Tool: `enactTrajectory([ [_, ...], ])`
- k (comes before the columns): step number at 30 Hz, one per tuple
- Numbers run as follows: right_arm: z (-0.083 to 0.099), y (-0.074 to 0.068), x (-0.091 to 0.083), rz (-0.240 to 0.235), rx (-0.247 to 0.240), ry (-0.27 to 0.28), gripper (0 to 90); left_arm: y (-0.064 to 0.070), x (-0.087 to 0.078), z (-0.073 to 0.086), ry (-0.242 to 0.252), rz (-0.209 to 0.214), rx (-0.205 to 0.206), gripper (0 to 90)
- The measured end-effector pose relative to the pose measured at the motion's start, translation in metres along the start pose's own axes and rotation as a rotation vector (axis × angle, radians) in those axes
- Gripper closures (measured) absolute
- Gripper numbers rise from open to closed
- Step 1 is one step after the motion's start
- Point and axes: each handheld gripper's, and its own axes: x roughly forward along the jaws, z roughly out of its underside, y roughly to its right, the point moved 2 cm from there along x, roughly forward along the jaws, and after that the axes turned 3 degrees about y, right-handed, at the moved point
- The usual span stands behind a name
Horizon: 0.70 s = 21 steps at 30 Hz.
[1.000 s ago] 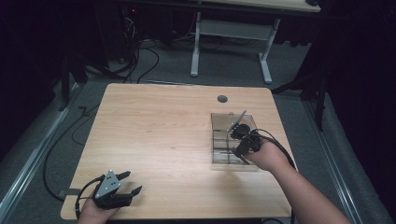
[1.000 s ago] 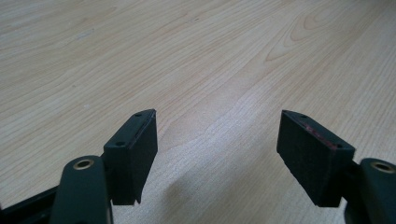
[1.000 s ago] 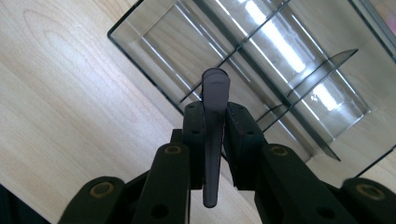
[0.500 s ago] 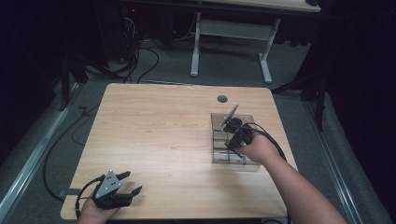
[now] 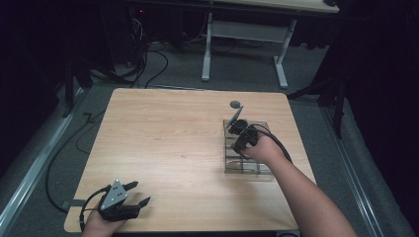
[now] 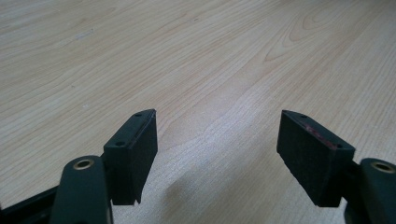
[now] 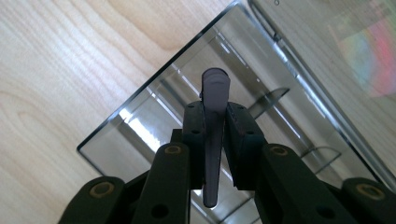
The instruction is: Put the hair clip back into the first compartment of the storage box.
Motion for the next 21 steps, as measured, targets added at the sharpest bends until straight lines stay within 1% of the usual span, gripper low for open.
enactTrajectory([
  [1, -0.001, 0.001, 0.002, -0.003, -0.002, 0.005, 79.1, 0.0, 0.0, 0.0, 0.001, 0.0, 0.0, 29.3],
  [2, -0.003, 0.002, 0.004, 0.0, 0.005, 0.0, 79.0, 0.0, 0.0, 0.0, 0.001, -0.001, 0.001, 29.4],
  [3, -0.004, 0.001, 0.005, -0.002, 0.026, -0.007, 79.1, 0.0, 0.0, 0.0, 0.002, 0.0, 0.001, 29.3],
  [4, -0.006, 0.003, 0.007, -0.003, 0.002, -0.003, 79.1, 0.0, 0.0, 0.0, 0.0, 0.001, 0.001, 29.3],
  [5, -0.007, 0.004, 0.008, 0.002, 0.0, -0.005, 79.1, 0.0, -0.001, 0.0, 0.0, 0.001, 0.001, 29.3],
  [6, -0.008, 0.006, 0.01, 0.002, -0.026, 0.002, 79.1, 0.0, -0.001, 0.0, 0.0, 0.002, 0.001, 29.3],
  [7, -0.008, 0.002, 0.009, 0.001, 0.051, -0.021, 79.1, 0.0, -0.001, 0.0, 0.0, 0.002, 0.001, 29.2],
  [8, -0.009, 0.005, 0.01, 0.002, 0.011, -0.012, 79.1, 0.0, -0.001, 0.0, 0.0, 0.002, 0.001, 29.3],
  [10, -0.011, 0.005, 0.011, 0.002, 0.02, -0.014, 79.0, 0.0, -0.001, 0.0, 0.001, 0.002, 0.0, 29.3],
  [12, -0.013, 0.007, 0.014, 0.001, 0.004, -0.008, 79.1, 0.0, -0.001, 0.0, 0.001, 0.002, 0.0, 29.2],
  [14, -0.014, 0.006, 0.016, -0.001, 0.022, -0.014, 79.1, 0.0, -0.001, 0.0, 0.002, 0.001, -0.001, 29.2],
  [15, -0.016, 0.007, 0.018, -0.002, 0.013, -0.015, 79.0, 0.0, -0.001, 0.0, 0.002, 0.001, -0.001, 29.2],
  [21, -0.02, 0.006, 0.025, 0.0, 0.006, -0.029, 79.0, 0.0, -0.001, 0.0, 0.006, 0.0, -0.005, 29.2],
])
